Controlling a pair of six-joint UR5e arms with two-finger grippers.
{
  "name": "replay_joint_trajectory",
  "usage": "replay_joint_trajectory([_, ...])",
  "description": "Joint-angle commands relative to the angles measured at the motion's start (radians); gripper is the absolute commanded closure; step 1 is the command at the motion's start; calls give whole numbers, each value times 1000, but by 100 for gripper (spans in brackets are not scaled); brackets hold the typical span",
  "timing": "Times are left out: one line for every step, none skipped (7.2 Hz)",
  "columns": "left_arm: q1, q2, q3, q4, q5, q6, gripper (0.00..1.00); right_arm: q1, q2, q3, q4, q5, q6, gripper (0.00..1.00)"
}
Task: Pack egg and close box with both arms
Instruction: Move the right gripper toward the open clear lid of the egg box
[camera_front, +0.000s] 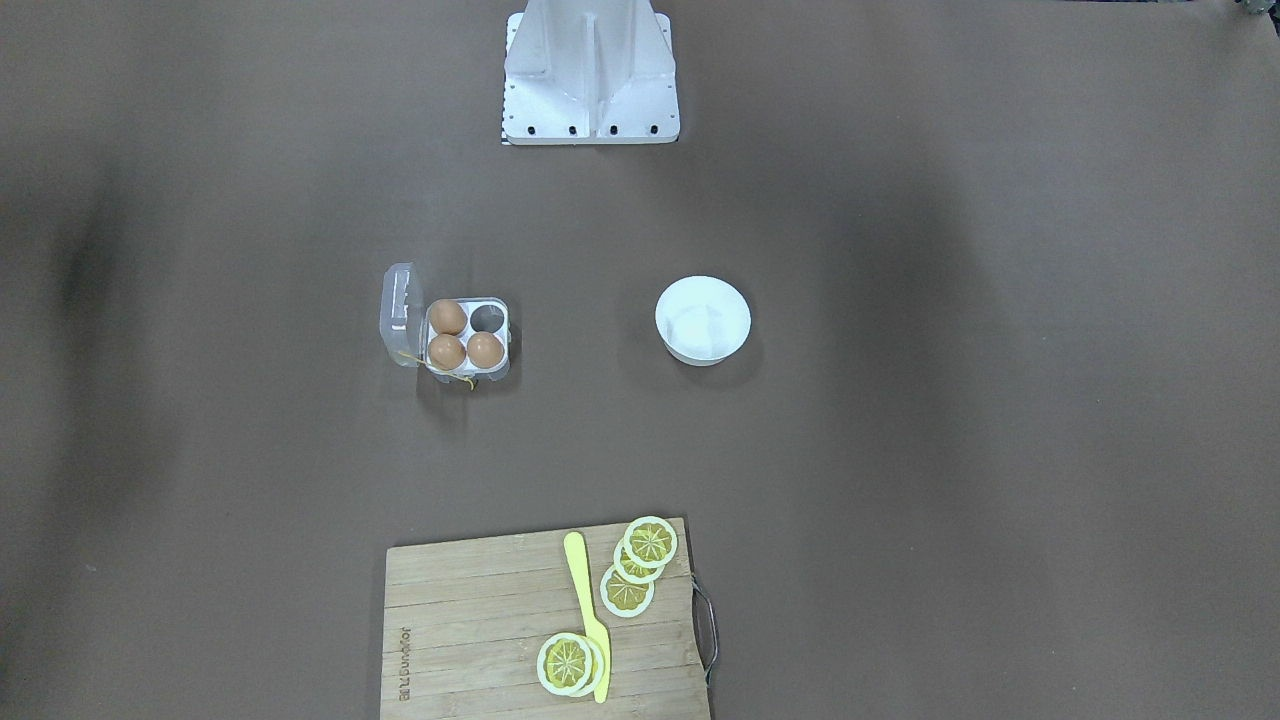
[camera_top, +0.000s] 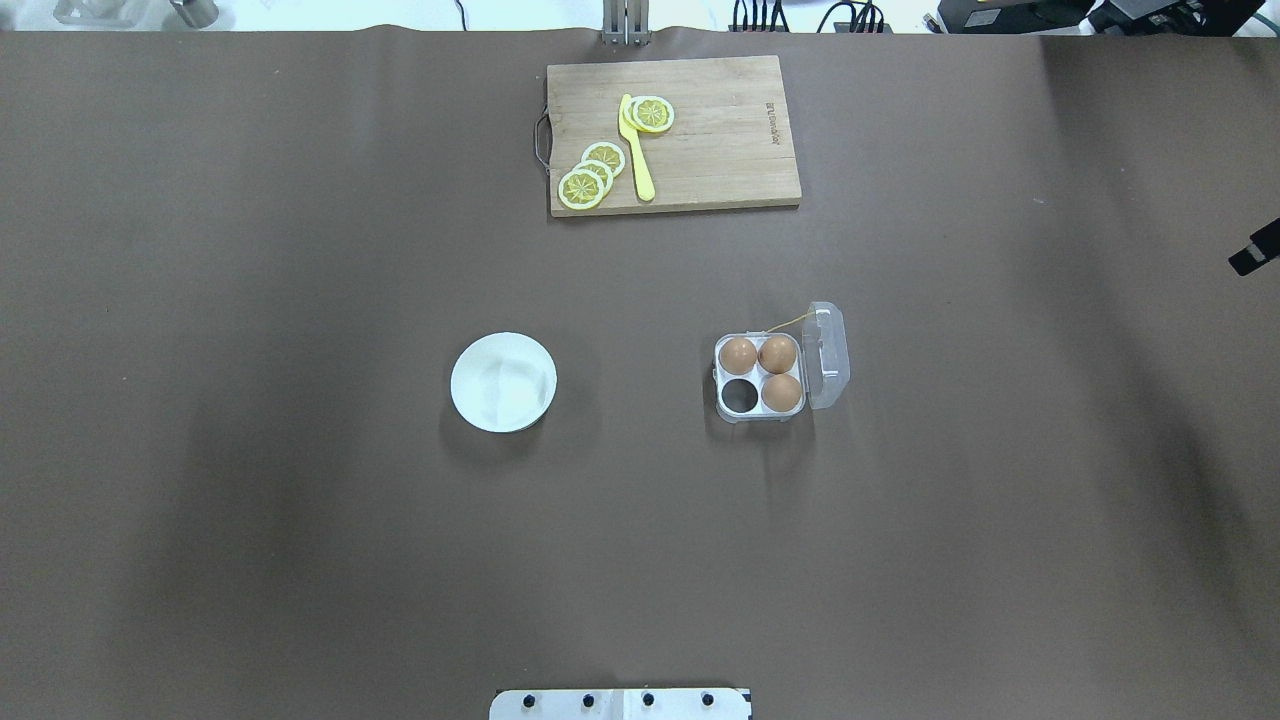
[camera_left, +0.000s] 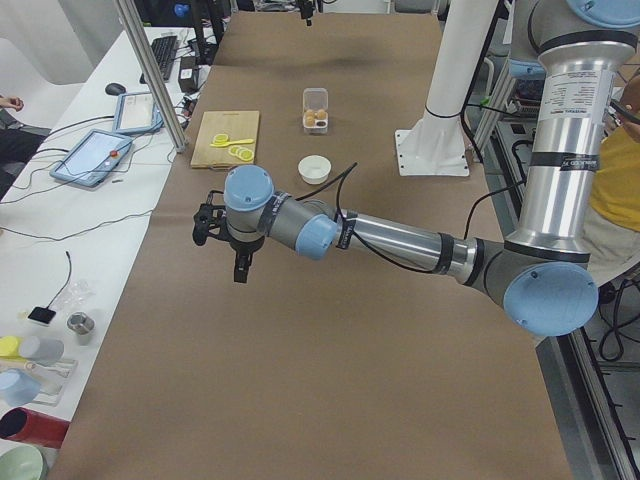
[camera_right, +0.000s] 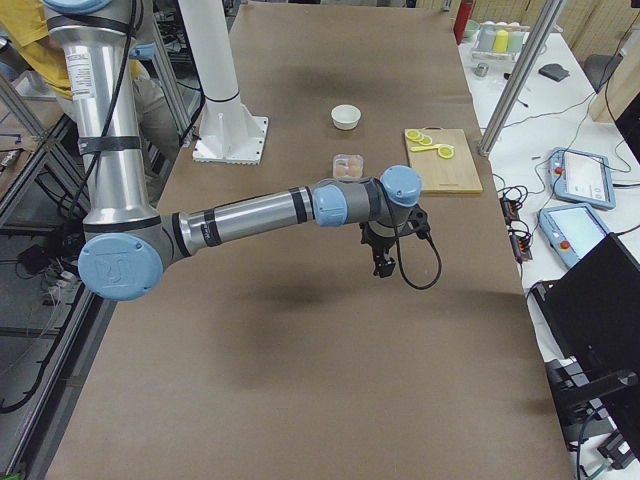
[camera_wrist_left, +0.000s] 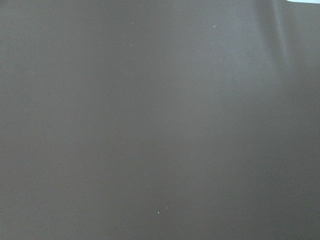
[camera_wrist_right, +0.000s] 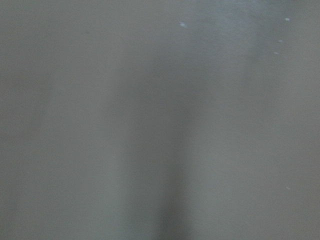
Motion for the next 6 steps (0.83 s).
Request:
replay_joint_trajectory([-36, 22, -4, -1, -4, 0, 2, -94, 100, 7, -60, 129, 71, 28])
replay_joint_trajectory([-46, 33, -5, -1, -6, 0, 2, -150, 154, 11, -59, 186, 177, 39])
replay_joint_trajectory([-50, 36, -8, -1, -6, 2, 2, -205, 197, 11, -57, 202, 247, 47])
replay_joint_trajectory([-50, 36, -8, -1, -6, 2, 2, -245, 202, 7, -54, 205, 263, 52])
replay_joint_trajectory([-50, 36, -8, 0, -6, 3, 2, -271, 201, 0, -53, 208, 267, 59])
replay_joint_trajectory([-51, 40, -10, -1, -5, 3, 2, -299, 208, -5, -53, 206, 270, 68])
